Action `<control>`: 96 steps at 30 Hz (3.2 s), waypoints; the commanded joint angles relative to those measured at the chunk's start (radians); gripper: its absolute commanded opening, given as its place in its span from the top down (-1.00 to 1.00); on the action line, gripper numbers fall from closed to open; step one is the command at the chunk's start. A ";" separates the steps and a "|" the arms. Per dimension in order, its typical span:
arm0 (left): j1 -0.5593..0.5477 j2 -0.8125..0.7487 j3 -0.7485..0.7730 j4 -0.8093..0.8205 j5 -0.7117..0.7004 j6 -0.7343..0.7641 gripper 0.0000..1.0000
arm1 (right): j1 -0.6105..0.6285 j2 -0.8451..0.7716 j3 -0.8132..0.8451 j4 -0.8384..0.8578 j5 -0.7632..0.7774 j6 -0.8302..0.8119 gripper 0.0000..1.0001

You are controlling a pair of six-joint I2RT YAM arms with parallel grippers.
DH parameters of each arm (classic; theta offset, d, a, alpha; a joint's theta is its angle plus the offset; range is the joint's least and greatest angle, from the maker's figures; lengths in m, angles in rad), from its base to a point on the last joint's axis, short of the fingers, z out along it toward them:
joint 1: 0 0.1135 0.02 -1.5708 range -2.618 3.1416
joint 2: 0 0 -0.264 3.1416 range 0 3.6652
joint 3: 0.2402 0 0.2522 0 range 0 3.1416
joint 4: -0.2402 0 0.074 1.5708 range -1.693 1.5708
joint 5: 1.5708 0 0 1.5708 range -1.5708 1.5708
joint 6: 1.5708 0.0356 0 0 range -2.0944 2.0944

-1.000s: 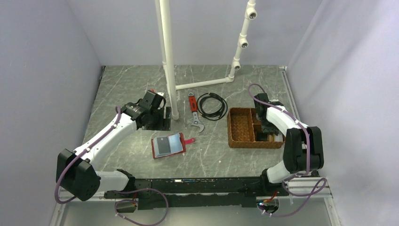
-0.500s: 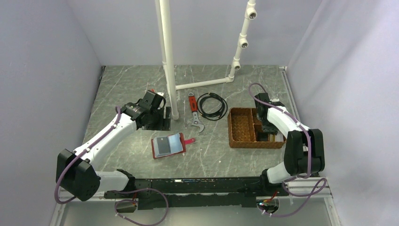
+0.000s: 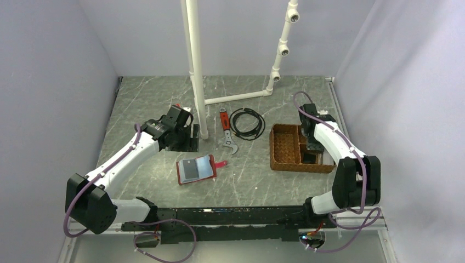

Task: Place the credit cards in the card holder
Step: Pick up the credit card from the storage box, then insert the credit card into the card holder.

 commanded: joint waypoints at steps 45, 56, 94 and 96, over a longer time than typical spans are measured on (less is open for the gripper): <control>0.511 0.243 -0.197 0.037 0.505 -0.170 -0.82 | 0.654 0.221 0.103 0.658 -0.911 1.226 1.00; 0.511 0.232 -0.303 0.134 0.553 -0.208 -0.78 | 0.697 0.332 0.075 1.116 -1.200 0.839 1.00; 0.510 0.201 -0.310 0.107 0.424 -0.223 -0.01 | 0.690 0.471 0.060 1.125 -1.372 0.431 1.00; 0.507 0.201 -0.310 0.105 0.427 -0.224 -0.02 | 0.691 0.479 0.061 1.134 -1.379 0.433 1.00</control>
